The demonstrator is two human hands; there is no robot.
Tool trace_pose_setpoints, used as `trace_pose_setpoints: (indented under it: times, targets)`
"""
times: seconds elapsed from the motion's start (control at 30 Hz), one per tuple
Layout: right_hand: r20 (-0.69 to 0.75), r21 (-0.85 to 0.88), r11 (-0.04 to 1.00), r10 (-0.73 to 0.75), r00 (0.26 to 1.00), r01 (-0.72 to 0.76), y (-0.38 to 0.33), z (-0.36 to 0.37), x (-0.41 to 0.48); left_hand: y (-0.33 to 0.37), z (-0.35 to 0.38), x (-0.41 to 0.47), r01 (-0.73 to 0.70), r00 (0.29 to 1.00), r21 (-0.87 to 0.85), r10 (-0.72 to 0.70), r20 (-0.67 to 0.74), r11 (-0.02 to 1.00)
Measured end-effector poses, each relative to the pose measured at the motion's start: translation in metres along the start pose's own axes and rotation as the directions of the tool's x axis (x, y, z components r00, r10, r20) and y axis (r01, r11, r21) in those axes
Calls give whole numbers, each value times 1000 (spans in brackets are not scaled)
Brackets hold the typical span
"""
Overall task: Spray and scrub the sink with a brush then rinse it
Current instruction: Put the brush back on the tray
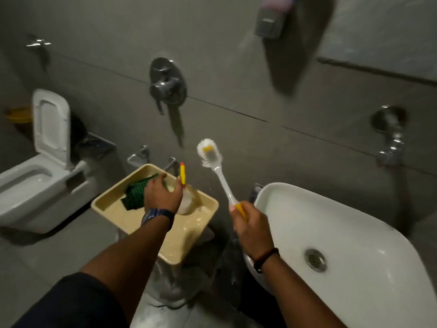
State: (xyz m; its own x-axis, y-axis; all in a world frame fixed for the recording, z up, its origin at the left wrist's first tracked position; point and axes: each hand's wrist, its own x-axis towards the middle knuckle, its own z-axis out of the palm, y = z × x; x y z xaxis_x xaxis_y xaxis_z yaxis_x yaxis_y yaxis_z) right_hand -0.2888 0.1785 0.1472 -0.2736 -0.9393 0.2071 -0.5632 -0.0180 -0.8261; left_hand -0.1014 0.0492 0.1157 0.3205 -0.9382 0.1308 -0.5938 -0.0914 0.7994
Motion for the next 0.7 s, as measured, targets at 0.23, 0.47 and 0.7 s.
trace_pose_setpoints:
  times: [0.23, 0.47, 0.7]
  targets:
    - [449, -301, 922, -88, 889, 244, 19, 158, 47, -138, -36, 60, 86, 996, 305, -93, 9, 948]
    - [635, -482, 772, -19, 772, 415, 68, 259, 73, -219, -12, 101, -74, 983, 614, -47, 178, 786]
    - [737, -498, 647, -35, 675, 577, 94, 307, 74, -247, 15, 110, 13, 983, 567, -115, 145, 824]
